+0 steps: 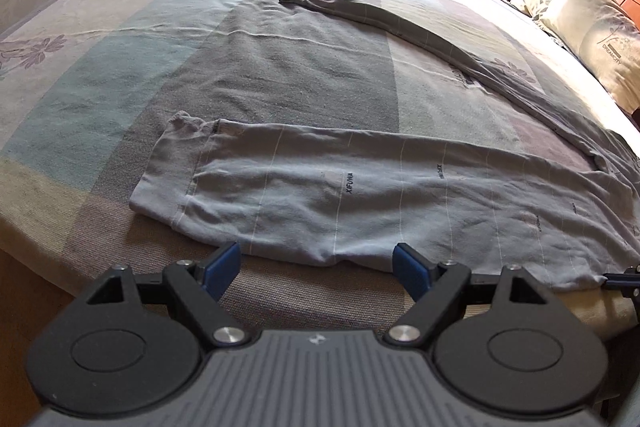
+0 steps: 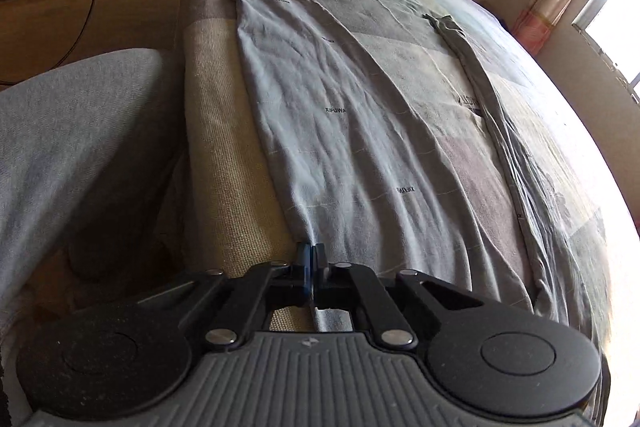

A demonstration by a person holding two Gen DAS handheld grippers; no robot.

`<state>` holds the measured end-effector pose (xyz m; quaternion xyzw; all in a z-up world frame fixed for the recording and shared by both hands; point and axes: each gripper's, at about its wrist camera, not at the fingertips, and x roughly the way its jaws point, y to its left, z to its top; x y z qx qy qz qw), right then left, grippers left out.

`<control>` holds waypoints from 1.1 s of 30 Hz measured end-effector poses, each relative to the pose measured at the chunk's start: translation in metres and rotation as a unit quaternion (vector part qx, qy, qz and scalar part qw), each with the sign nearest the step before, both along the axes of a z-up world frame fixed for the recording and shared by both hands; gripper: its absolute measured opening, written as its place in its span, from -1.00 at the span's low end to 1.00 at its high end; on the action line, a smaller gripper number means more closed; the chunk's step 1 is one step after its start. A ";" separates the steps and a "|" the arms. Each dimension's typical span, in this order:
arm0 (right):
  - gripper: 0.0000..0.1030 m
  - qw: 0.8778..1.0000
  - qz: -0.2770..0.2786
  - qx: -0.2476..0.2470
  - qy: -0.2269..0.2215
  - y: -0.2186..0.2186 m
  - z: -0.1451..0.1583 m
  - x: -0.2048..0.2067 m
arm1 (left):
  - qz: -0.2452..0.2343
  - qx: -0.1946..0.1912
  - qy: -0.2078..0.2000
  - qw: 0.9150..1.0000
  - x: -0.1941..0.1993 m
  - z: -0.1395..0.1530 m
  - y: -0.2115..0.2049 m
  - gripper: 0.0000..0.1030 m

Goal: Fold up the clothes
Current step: 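Grasp the leg cuff again with the right gripper and pull it straight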

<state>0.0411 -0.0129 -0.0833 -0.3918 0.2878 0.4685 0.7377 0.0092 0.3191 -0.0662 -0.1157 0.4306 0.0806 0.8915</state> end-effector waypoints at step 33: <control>-0.59 0.995 -0.023 0.094 0.022 0.029 0.030 -0.014 | 0.215 -0.212 -0.160 0.940 -0.016 -0.048 0.112 0.23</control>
